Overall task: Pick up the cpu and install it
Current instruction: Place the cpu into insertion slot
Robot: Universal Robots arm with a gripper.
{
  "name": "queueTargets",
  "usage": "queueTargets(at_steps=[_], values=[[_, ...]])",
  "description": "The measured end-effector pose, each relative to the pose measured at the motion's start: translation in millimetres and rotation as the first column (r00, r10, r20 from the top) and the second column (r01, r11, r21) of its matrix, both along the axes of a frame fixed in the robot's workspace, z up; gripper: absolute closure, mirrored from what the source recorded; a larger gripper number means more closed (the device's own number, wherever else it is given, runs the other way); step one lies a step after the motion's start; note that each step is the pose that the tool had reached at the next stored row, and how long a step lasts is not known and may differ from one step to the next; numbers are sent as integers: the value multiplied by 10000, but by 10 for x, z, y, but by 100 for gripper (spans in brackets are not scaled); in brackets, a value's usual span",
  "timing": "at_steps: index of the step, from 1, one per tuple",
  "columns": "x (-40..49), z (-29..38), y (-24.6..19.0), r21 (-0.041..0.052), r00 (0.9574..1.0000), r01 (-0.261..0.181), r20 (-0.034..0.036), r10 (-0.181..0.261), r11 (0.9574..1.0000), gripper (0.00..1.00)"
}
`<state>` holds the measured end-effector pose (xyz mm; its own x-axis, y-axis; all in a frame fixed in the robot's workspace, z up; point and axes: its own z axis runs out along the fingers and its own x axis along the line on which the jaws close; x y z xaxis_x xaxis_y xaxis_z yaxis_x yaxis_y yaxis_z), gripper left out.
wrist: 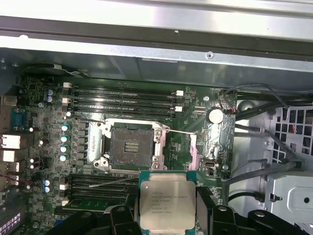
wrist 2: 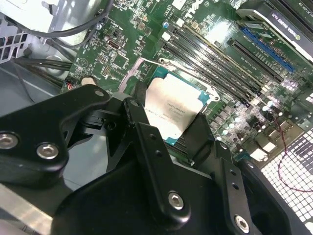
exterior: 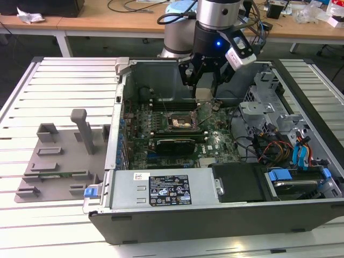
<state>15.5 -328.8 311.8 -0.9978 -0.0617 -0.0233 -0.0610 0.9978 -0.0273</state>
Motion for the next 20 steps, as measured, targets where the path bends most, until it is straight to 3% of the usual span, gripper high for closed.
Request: queueTargets(at_steps=[3,4,7,15,20], values=[[0,-2,0,-3,10000,41,0,-41,10000,45],[0,-2,0,-7,9996,298,0,-298,9996,45],[0,-3,0,-21,9950,998,1,-998,9950,45],[0,-4,0,-48,9866,1634,5,-1634,9865,45],[0,-7,0,-63,9735,2287,7,-2287,9735,45]])
